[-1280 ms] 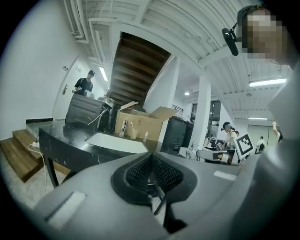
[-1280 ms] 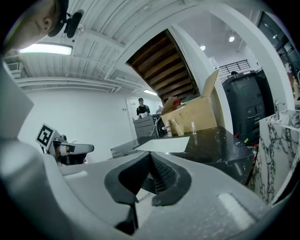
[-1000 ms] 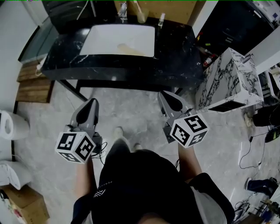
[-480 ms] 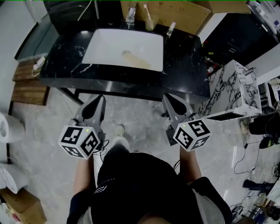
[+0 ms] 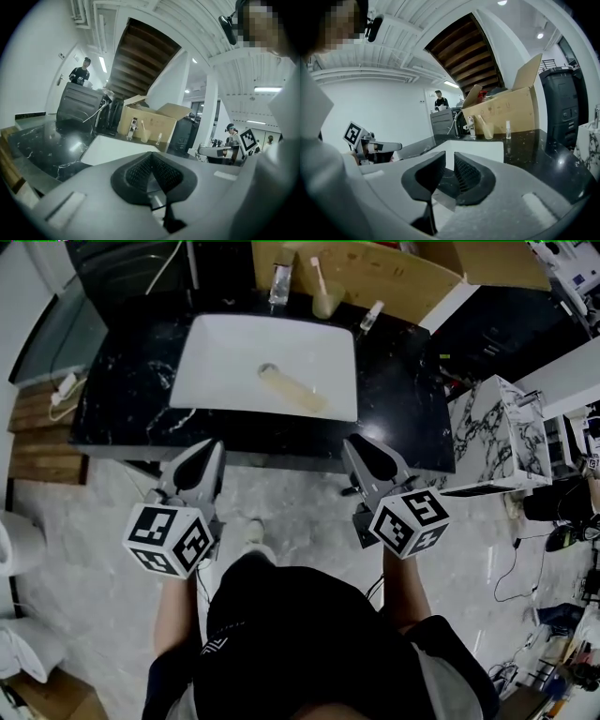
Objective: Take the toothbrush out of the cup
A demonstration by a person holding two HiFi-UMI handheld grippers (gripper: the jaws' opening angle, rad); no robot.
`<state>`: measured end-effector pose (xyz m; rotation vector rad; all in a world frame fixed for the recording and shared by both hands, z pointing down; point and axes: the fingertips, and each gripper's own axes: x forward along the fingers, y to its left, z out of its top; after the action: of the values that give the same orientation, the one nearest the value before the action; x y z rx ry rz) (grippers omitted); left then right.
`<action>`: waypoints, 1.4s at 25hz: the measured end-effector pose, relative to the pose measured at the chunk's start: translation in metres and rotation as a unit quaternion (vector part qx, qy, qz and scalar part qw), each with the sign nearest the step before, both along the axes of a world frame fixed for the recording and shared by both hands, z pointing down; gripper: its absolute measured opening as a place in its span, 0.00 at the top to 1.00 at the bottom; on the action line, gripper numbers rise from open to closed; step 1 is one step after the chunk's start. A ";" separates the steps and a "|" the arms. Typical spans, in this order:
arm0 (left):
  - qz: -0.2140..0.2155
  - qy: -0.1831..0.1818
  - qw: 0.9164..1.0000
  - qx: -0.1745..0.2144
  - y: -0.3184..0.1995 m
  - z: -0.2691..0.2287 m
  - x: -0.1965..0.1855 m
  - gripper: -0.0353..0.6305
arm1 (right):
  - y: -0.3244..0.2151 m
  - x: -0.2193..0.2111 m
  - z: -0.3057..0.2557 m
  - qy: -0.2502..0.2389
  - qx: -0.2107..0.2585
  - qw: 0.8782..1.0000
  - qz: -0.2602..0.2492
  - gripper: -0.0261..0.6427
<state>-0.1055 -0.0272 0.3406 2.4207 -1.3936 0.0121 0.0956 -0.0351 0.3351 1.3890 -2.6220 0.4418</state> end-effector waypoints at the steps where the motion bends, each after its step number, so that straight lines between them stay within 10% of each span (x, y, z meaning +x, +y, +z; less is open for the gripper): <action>1: 0.002 -0.001 1.000 0.000 -0.006 0.000 -0.003 0.92 | -0.007 -0.004 -0.001 0.001 0.002 1.000 0.002 0.87; 14: 0.025 -0.007 1.000 0.006 -0.079 -0.006 -0.046 0.93 | -0.091 -0.039 -0.028 0.029 0.030 0.999 0.030 0.78; 35: 0.006 0.000 1.000 0.007 -0.193 -0.021 -0.011 0.94 | -0.259 -0.016 -0.071 0.095 0.068 0.993 -0.015 0.76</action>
<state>-0.1164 -0.2206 0.3199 2.4401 -1.3847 0.0035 0.0796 -0.2941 0.2646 1.3540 -2.5548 0.1214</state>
